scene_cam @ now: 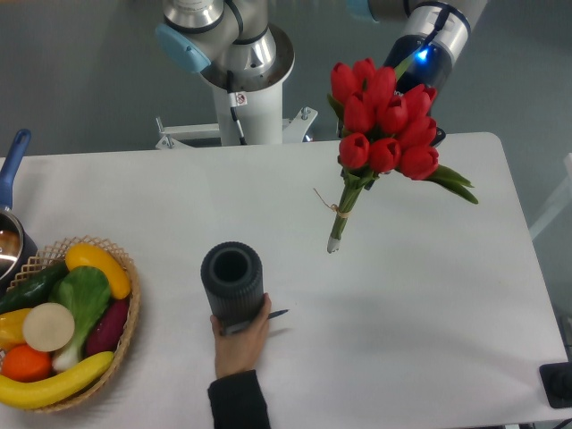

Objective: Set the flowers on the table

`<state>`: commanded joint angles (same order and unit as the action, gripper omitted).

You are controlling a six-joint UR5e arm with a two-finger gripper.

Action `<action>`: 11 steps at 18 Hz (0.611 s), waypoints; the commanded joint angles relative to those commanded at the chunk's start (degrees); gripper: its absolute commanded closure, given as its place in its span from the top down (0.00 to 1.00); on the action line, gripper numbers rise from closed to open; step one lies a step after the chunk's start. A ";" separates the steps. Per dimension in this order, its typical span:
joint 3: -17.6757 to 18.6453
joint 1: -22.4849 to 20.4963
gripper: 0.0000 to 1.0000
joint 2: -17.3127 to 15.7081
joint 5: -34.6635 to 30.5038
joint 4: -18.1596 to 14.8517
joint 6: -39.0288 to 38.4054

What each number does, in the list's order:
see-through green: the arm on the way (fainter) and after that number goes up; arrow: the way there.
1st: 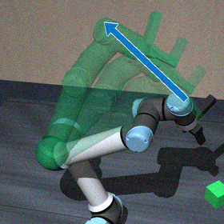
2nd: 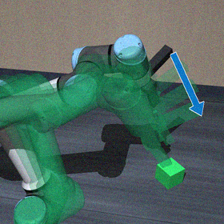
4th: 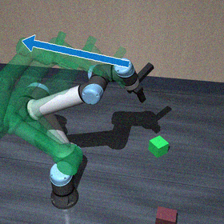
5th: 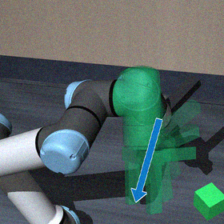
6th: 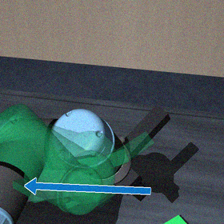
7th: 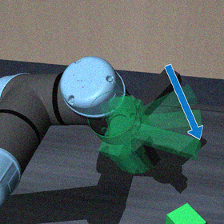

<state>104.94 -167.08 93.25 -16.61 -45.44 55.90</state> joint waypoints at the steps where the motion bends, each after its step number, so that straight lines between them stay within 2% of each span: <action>1: 0.44 0.00 0.37 -0.26 0.00 0.09 0.09; 7: 0.27 0.09 0.37 -0.53 -1.92 0.09 2.37; 11: -0.53 0.35 0.37 -2.19 -12.98 0.09 2.55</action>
<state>104.41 -166.73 91.06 -29.59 -45.35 58.45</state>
